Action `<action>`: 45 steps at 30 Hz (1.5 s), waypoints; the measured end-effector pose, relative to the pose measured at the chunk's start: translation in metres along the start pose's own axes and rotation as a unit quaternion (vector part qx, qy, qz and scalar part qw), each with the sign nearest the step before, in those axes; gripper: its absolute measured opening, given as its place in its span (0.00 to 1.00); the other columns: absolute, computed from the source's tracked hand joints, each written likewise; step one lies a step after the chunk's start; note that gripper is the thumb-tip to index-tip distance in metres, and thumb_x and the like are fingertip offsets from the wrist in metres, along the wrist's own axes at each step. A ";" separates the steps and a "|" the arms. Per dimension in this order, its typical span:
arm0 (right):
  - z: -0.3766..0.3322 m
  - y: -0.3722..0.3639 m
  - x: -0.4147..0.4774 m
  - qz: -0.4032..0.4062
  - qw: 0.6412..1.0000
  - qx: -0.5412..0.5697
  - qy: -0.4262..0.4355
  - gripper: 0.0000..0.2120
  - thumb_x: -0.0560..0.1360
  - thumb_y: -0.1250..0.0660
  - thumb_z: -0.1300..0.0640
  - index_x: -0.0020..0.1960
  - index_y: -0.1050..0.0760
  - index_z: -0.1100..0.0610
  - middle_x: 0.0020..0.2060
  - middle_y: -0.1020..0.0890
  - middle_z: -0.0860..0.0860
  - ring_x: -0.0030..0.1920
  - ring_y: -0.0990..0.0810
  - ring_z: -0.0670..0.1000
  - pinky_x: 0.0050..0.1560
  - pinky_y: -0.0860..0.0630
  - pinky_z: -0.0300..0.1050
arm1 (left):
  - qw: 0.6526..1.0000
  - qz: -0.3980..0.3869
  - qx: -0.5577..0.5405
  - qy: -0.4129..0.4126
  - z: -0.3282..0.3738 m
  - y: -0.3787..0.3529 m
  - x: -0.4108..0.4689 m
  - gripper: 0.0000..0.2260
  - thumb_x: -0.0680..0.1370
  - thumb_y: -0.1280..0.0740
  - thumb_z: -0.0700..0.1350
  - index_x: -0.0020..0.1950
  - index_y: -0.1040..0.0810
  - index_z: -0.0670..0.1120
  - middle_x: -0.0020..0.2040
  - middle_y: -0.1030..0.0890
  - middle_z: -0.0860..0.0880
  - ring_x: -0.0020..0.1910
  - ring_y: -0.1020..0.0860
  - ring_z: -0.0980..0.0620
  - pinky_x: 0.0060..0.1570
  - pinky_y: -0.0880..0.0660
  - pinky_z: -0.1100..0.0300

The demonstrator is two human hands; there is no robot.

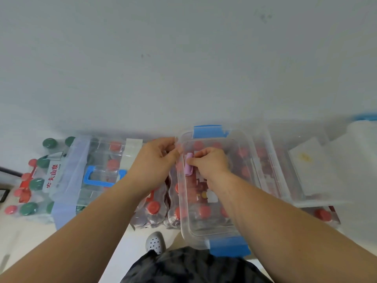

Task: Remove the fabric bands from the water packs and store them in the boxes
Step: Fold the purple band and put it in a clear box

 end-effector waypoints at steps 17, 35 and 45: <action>-0.006 0.003 0.002 -0.037 0.987 -0.123 0.097 0.05 0.74 0.24 0.51 0.41 0.15 0.50 0.31 0.15 0.43 0.40 0.15 0.46 0.46 0.17 0.44 | 1.000 -0.001 0.006 0.007 -0.004 0.001 0.004 0.08 0.81 0.34 0.51 0.57 0.19 0.62 0.47 0.15 0.61 0.46 0.17 0.47 0.49 0.19 0.51; -0.002 0.038 0.006 -0.130 0.989 0.065 0.016 0.18 0.75 0.34 0.70 0.62 0.19 0.57 0.59 0.17 0.52 0.57 0.17 0.53 0.61 0.19 0.52 | 0.997 0.059 0.045 0.036 -0.003 -0.008 0.016 0.15 0.80 0.33 0.52 0.66 0.22 0.53 0.48 0.16 0.56 0.45 0.18 0.55 0.49 0.21 0.58; -0.055 0.042 -0.047 0.016 0.973 0.041 0.225 0.10 0.77 0.35 0.62 0.48 0.17 0.50 0.42 0.14 0.47 0.46 0.15 0.49 0.54 0.17 0.50 | 0.993 0.106 0.034 0.047 0.000 0.021 -0.002 0.16 0.81 0.35 0.52 0.68 0.24 0.53 0.50 0.18 0.55 0.45 0.18 0.56 0.44 0.25 0.66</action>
Point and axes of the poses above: each hand's wrist, its own x-axis towards the middle knuckle, its own y-axis out of the back of the hand, z = x × y, the point moved 1 cm from there along x, towards the middle knuckle
